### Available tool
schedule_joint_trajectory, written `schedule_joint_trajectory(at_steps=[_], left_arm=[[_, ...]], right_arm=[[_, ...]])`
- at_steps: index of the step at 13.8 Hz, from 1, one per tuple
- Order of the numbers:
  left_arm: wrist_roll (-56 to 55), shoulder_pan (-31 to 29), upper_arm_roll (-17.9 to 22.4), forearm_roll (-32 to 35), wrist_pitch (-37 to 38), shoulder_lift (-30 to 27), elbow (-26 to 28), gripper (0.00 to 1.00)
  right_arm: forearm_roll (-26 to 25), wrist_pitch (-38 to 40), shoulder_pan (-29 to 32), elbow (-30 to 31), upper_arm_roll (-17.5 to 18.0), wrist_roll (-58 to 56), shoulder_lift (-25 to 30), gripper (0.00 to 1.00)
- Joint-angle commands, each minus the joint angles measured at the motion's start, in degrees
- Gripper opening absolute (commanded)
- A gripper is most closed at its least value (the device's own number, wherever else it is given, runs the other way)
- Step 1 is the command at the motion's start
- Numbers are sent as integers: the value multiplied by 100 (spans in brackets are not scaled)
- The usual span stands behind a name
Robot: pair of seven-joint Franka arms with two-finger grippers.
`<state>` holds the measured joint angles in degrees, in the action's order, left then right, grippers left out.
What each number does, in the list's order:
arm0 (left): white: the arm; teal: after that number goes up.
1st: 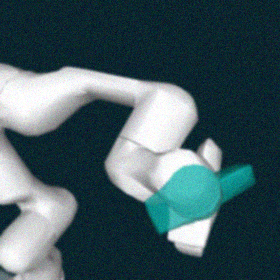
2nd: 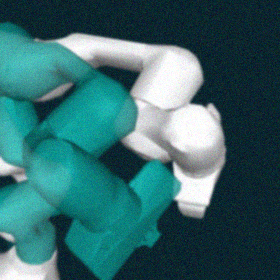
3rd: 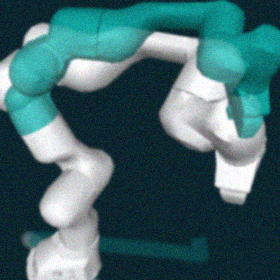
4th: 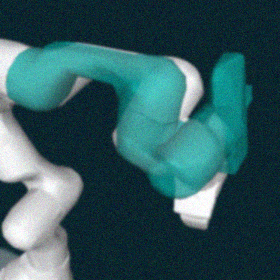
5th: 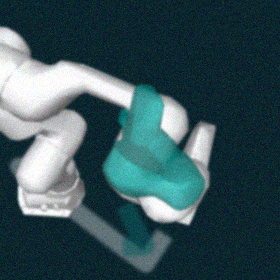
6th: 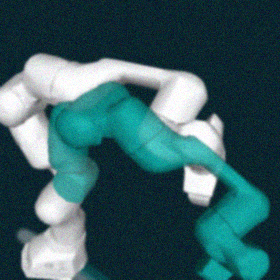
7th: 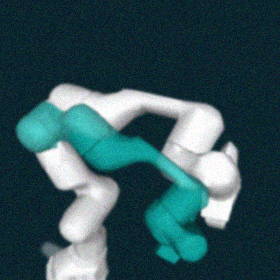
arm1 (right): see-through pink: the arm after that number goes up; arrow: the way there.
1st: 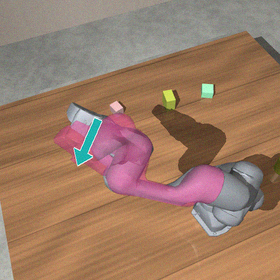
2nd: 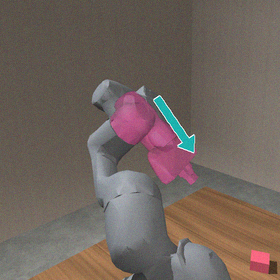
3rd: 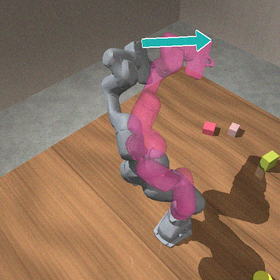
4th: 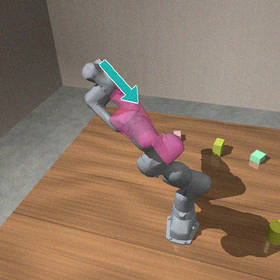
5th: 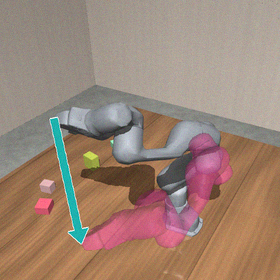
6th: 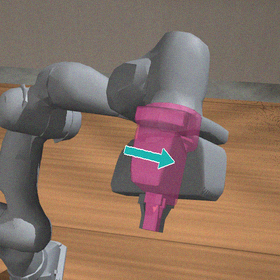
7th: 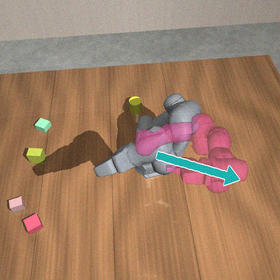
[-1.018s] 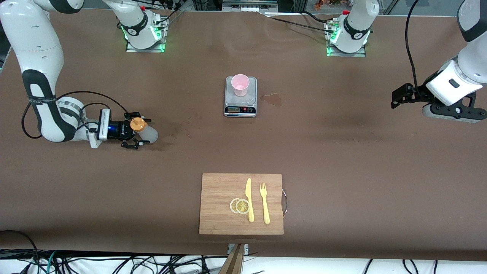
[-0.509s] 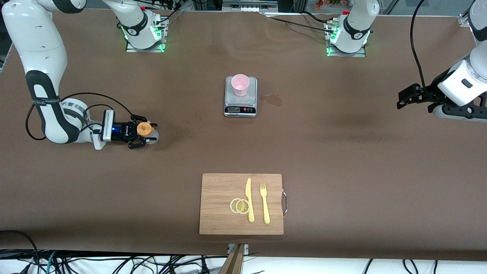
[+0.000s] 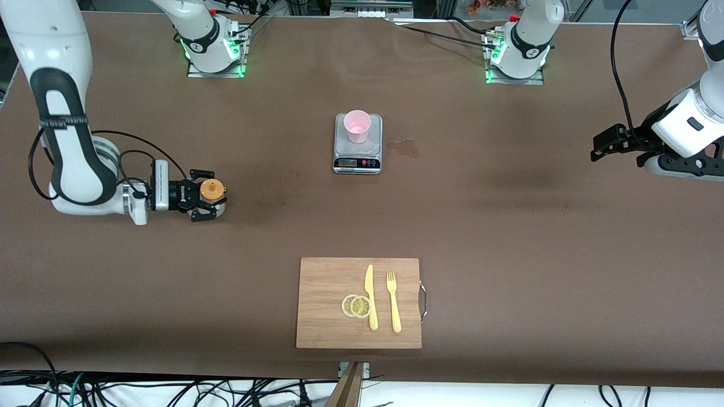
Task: Add sauce to pink cup with both arms
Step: 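Lift the sauce bottle with the right gripper toward the pink cup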
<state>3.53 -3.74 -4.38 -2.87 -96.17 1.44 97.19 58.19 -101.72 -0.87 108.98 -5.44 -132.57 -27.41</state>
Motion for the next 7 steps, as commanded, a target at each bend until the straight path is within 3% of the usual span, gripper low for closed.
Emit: schedule_joint_trajectory(at_steps=[1,3,7], left_arm=[[87,-48,-10,-135,133,41,-139,100],[87,-48,-10,-135,133,41,-139,100],[96,-48,-10,-135,133,41,-139,100]], right_arm=[[-527,-1126,-605,1095,8,931,1234,0],[-957,-1629,-1063,1510,69,1809,1702,0],[-1766,-2254,-1529,2064,763,3813,2362,0]])
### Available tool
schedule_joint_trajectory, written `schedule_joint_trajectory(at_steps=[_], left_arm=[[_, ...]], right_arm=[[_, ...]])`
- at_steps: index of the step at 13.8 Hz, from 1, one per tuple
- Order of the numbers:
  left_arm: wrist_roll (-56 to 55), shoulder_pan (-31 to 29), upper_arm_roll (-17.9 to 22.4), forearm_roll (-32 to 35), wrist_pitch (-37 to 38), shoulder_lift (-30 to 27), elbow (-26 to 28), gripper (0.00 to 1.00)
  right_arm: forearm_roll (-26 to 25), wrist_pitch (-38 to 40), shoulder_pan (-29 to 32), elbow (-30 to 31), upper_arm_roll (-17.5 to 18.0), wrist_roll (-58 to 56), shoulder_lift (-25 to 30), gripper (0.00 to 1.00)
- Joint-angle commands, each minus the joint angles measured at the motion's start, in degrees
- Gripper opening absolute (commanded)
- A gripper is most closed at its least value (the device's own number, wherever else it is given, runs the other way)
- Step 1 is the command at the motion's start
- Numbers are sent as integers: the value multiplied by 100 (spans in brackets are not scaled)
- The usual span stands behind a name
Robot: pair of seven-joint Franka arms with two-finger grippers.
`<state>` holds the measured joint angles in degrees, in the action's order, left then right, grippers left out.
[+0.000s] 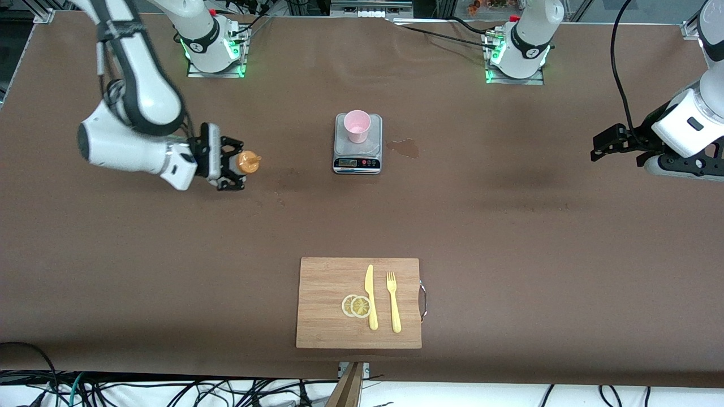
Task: Add sauce to pink cup with both arms
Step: 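Lift the sauce bottle with the right gripper toward the pink cup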
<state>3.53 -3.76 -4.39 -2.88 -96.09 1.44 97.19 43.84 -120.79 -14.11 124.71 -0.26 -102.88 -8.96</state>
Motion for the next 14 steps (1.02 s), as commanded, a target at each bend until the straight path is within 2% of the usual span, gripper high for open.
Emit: schedule_joint_trajectory(at_steps=[1,6,8,11,14], left_arm=[[96,-46,-9,-134,125,41,-138,100],[96,-37,-18,-125,125,49,-138,100],[104,-37,-18,-125,125,49,-138,100],[96,-37,-18,-125,125,49,-138,100],[105,-37,-18,-125,125,49,-138,100]], right_arm=[[-654,-401,-389,519,315,1397,570,0],[-2166,-437,-1207,501,710,3771,729,0],[-2563,-437,-1339,501,974,4554,746,0],[-3187,-419,-1778,484,1045,5670,720,0],[-3556,-393,-1911,449,1273,6410,659,0]])
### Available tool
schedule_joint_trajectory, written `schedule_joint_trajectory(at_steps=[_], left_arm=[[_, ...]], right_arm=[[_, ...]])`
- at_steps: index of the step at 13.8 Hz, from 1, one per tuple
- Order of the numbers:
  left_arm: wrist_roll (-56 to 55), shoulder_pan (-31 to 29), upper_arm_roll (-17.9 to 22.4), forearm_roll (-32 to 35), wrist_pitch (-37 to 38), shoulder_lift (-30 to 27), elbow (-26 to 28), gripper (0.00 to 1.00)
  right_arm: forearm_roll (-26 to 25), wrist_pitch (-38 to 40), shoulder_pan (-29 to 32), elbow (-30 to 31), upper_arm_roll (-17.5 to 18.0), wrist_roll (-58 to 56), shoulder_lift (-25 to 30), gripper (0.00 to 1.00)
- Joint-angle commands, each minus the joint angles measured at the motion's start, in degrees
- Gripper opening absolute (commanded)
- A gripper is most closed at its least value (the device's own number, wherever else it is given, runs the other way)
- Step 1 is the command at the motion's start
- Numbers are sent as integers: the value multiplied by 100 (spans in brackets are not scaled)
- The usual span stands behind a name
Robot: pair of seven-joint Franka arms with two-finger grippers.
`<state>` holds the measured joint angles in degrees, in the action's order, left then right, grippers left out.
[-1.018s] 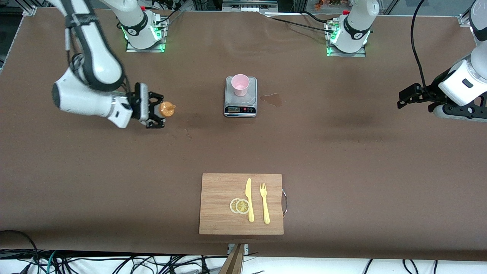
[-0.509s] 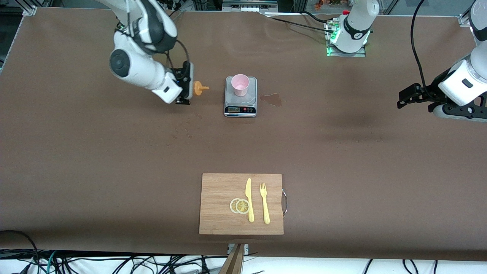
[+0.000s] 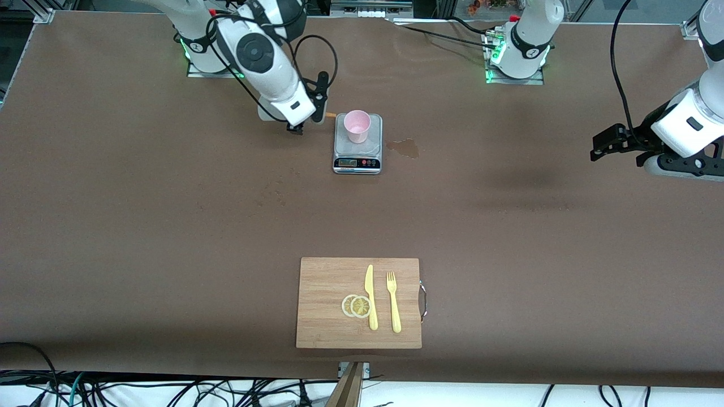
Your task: Add sauce to pink cup with both arms
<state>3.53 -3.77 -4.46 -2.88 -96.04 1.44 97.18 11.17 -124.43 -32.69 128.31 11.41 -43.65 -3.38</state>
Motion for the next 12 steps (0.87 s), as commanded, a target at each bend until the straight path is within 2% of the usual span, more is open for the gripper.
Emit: schedule_joint_trajectory(at_steps=[1,5,12], left_arm=[[96,-36,-11,-125,121,58,-138,100],[96,-36,-11,-125,121,58,-138,100],[69,-36,-20,-125,121,67,-138,100]], right_arm=[[-422,-20,-96,45,159,715,31,0],[-1037,304,-413,-384,169,1559,-381,0],[-1626,858,-756,-1070,169,2229,-979,0]])
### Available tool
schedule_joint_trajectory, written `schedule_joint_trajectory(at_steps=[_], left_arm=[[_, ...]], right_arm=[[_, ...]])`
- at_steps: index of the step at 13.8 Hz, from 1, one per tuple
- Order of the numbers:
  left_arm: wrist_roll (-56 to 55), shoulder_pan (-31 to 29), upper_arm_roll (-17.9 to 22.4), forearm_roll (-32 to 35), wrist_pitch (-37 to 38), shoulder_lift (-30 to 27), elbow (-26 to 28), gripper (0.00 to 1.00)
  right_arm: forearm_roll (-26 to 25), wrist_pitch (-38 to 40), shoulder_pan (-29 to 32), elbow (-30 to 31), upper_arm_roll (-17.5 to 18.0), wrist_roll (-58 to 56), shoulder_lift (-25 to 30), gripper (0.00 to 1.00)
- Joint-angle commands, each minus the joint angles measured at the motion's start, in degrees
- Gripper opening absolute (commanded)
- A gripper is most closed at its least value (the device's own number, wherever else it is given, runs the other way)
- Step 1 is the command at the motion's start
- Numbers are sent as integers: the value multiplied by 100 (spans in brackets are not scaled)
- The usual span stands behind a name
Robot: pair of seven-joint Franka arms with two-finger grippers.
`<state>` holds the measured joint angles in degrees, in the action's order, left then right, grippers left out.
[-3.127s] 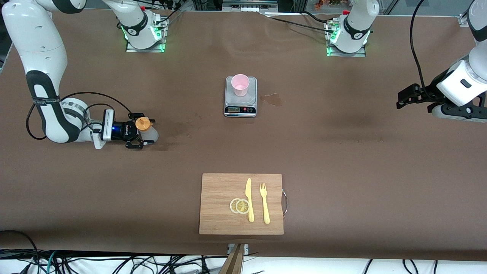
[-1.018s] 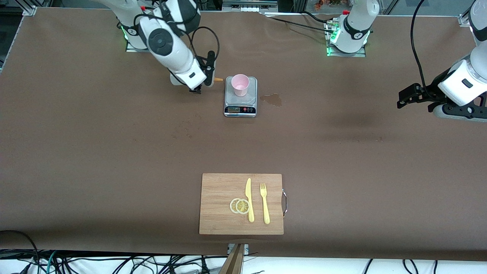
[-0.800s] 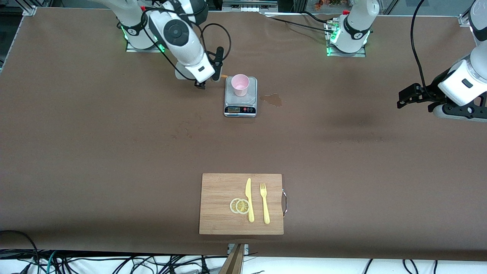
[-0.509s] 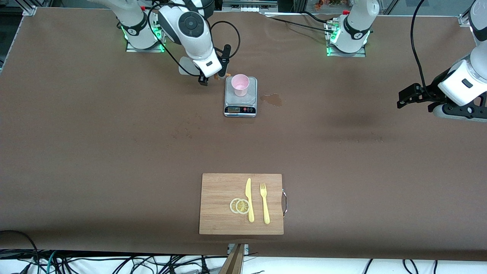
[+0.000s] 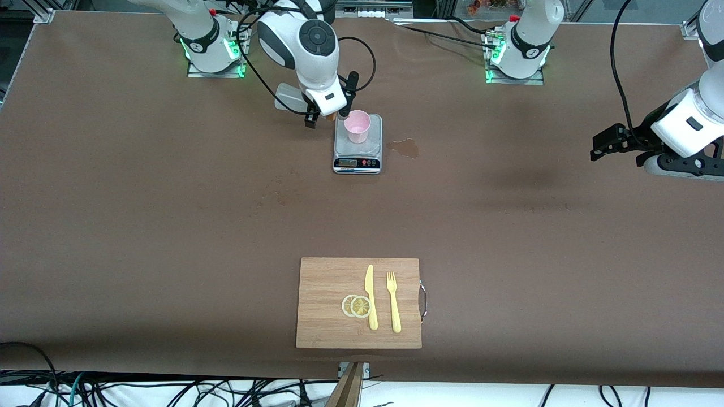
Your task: Add sauce to pink cup with both arms
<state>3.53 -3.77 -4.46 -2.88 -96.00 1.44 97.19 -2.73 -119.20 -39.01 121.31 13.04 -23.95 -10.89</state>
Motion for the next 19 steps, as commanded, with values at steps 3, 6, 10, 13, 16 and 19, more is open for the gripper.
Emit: schedule_joint_trajectory(at_steps=[3,6,10,13,16,19], left_arm=[[78,-36,-11,-125,116,67,-138,100],[69,-36,-19,-125,116,67,-138,100],[69,-36,-11,-125,116,67,-138,100],[69,-36,-19,-125,116,67,-138,100],[69,-36,-19,-125,116,67,-138,100],[69,-36,-19,-125,116,67,-138,100]], right_arm=[[-351,459,-204,-512,6,399,-362,0],[-491,503,-291,-512,6,487,-414,0],[-684,757,-371,-521,6,487,-432,0],[-694,951,-371,-626,6,487,-432,0],[-694,1109,-423,-792,32,496,-510,0],[-685,1198,-397,-934,32,479,-564,0]])
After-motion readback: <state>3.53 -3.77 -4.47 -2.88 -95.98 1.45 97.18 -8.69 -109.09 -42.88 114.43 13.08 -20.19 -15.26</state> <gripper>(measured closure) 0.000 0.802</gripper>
